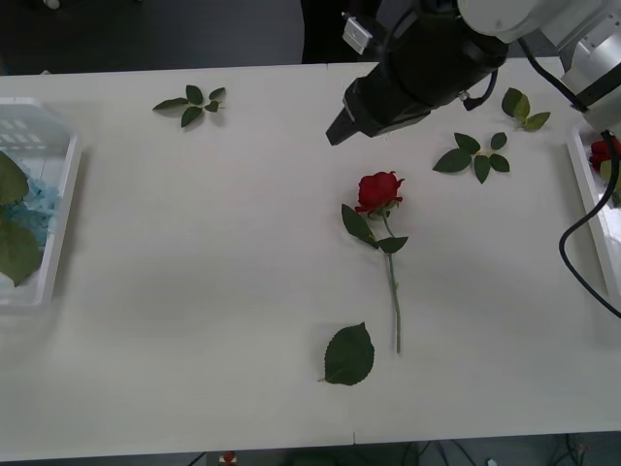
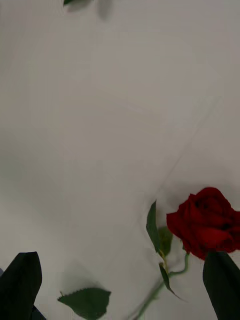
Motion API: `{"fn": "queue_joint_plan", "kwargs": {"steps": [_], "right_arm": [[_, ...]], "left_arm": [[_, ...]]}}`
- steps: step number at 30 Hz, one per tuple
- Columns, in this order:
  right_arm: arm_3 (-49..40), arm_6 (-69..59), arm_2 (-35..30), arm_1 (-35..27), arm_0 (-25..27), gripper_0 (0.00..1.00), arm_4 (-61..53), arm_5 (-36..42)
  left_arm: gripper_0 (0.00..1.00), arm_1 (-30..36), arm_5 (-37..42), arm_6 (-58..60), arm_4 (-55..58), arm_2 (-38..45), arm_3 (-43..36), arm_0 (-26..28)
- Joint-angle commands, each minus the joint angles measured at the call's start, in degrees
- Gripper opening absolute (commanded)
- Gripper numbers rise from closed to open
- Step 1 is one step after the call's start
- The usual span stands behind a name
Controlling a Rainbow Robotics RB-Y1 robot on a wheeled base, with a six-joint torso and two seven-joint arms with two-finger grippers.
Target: Place the red flowers into the right box and the blue flowers into the left box. If a person shows an open palm, hand one flower to the person first, then continue sorting.
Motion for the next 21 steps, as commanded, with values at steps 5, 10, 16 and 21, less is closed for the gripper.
{"fn": "queue_joint_plan", "kwargs": {"steps": [5, 10, 16, 21], "right_arm": [[-9.67, -11.52, 3.57, -6.26, 7.22, 0.94, 6.06, 1.84], [-11.51, -15.3, 8.58, -5.91, 10.83, 0.94, 14.05, -0.62], [-12.31, -19.34, 11.83, -3.97, 14.17, 0.94, 22.49, -3.7], [-11.95, -19.87, 11.83, -1.78, 16.63, 0.94, 27.41, -3.7]], "left_arm": [[1.0, 2.96, -0.59, -3.78, -0.78, 1.29, -0.34, -1.21], [1.0, 2.96, -0.59, -3.78, -0.78, 1.29, -0.34, -1.21], [1.0, 2.96, -0.59, -3.78, -0.78, 1.29, -0.34, -1.21], [1.0, 2.96, -0.59, -3.78, -0.78, 1.29, -0.34, -1.21]]}}
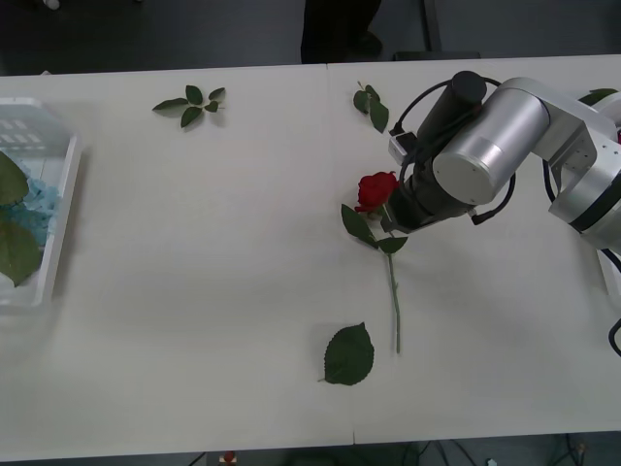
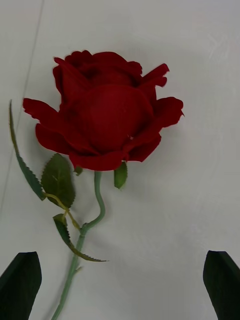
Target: Place the red flowers into the right box and the blue flowers into the left box. If a person shows an open palm, hand one flower to the person first, then continue sorting.
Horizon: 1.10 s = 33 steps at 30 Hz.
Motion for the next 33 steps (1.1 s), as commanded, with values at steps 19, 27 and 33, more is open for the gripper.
{"fn": "queue_joint_plan", "kwargs": {"steps": [19, 27, 33], "right_arm": [[11.03, -2.12, -0.38, 11.34, 2.6, 0.94, 10.33, -6.71], [12.7, -2.12, -0.38, 12.13, 2.51, 0.83, 10.51, -7.85], [13.58, -1.86, -0.38, 12.22, 2.51, 0.53, 10.16, -8.55]], "left_arm": [[1.0, 3.14, 2.41, -4.21, 3.36, 1.2, -0.63, -0.86], [1.0, 6.48, 8.73, -4.21, 14.35, 2.08, -7.49, -1.73], [1.0, 6.56, 9.44, -3.51, 26.92, 3.66, -16.1, -1.12]]}}
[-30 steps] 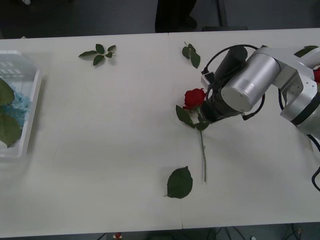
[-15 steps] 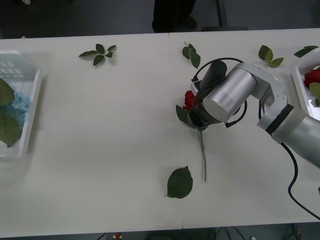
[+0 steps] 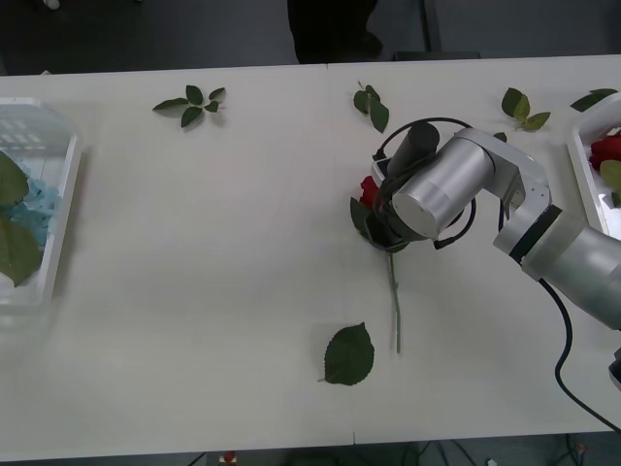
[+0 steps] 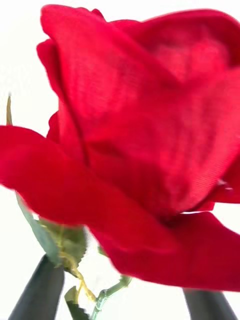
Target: Place the red flowers into the right box and the blue flowers into the left box. If a person shows an open palm, hand one flower to the person first, then continue sorting.
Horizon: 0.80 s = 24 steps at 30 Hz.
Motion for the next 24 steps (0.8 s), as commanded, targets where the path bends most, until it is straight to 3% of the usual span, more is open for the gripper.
{"fn": "queue_joint_plan", "kwargs": {"steps": [1, 6, 8, 9, 11, 13, 19, 21, 24], "right_arm": [[0.98, -1.76, -0.37, 1.69, -0.19, 0.5, 0.16, -1.78], [3.0, -1.5, -0.37, 2.22, -0.37, 0.29, -0.36, -3.98], [3.35, -1.41, -0.28, 2.31, -0.37, 0.3, -0.28, -4.33], [3.35, -1.32, -0.37, 2.31, -0.37, 0.44, -0.19, -4.33], [3.35, -1.15, -0.28, 2.31, -0.46, 0.61, -0.36, -4.33], [3.35, -1.15, -0.37, 2.22, -0.46, 0.66, -0.19, -4.33], [3.35, -0.88, -0.28, 2.22, -0.46, 0.67, 0.08, -4.68], [3.44, -1.06, -0.37, 2.22, -0.37, 0.35, -0.01, -4.68], [3.79, -1.23, -0.28, 2.31, -0.46, 0.09, -0.19, -4.77]], "left_arm": [[1.0, 3.16, -0.2, -3.42, 8.87, 2.71, -7.56, -0.85], [1.0, 3.16, -7.5, -3.42, 19.33, 3.15, -16.44, 3.55], [1.0, 3.16, -11.89, -3.59, 22.67, 3.33, -20.48, 6.1], [1.0, 3.16, -14.53, -3.68, 24.25, 3.42, -22.68, 7.33], [1.0, 3.16, -18.48, -3.77, 27.15, 3.33, -25.32, 9.09], [1.0, 3.08, -22.0, -3.77, 29.7, 3.24, -27.43, 10.4], [1.0, -0.18, -32.28, -7.99, 35.33, 1.75, -30.42, 14.27], [1.0, -2.46, -34.3, -12.38, 35.85, 0.43, -30.68, 14.54], [1.0, -4.92, -36.85, -17.74, 36.47, -2.3, -31.03, 14.36]]}}
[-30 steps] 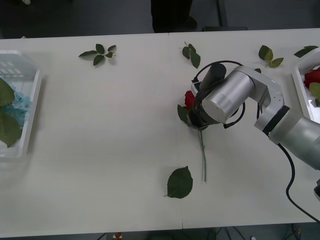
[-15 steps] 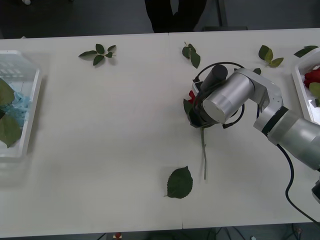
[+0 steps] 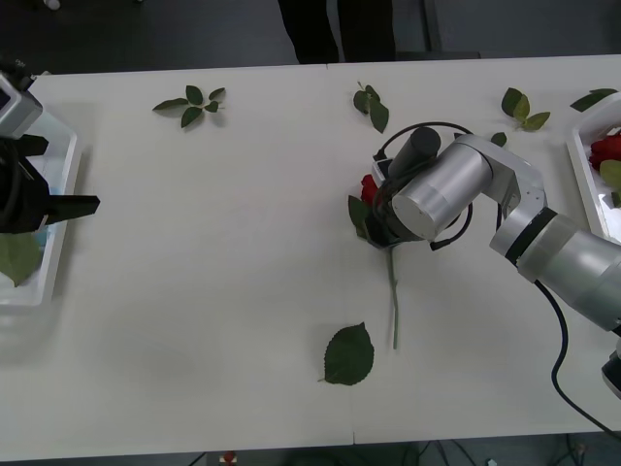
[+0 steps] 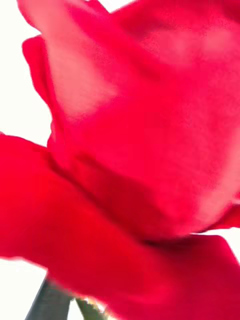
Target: Place the red flowers into the right box and the blue flowers into the left box. If a person shows an open palm, hand one flower to the person first, then continue sorting.
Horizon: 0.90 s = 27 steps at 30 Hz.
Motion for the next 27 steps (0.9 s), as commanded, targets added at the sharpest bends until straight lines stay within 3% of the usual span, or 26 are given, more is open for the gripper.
{"fn": "queue_joint_plan", "kwargs": {"steps": [1, 2, 14, 18, 23, 27], "right_arm": [[0.06, -1.24, -0.28, 1.21, -0.37, 0.06, -0.11, -0.61], [0.06, -1.24, -0.19, 1.21, -0.46, 0.0, -0.02, -0.61], [0.06, -1.41, -0.28, 1.21, -0.54, 0.0, -0.64, -0.78], [-0.03, -1.24, -1.24, 0.69, -1.42, 0.0, -1.6, -0.61], [-2.4, 0.17, -6.17, -3.18, -3.53, 0.0, -5.56, 3.35], [-5.91, 2.02, -10.56, -7.57, -4.24, 0.0, -7.67, 7.74]], "left_arm": [[1.0, -3.96, -4.4, -15.34, 1.48, -3.97, -1.85, 0.65], [1.0, -4.84, -5.45, -17.28, 1.48, -5.64, -1.76, 0.65], [1.0, -11.26, -7.47, -22.46, -6.79, -17.42, -1.93, -1.28], [1.0, -15.39, -2.73, -23.25, -10.3, -16.27, -3.87, -2.78], [1.0, -20.05, 10.28, -23.96, -16.54, -13.81, -9.67, -7.17], [1.0, -21.36, 10.9, -27.56, -15.4, -13.37, -9.84, -7.52]]}}
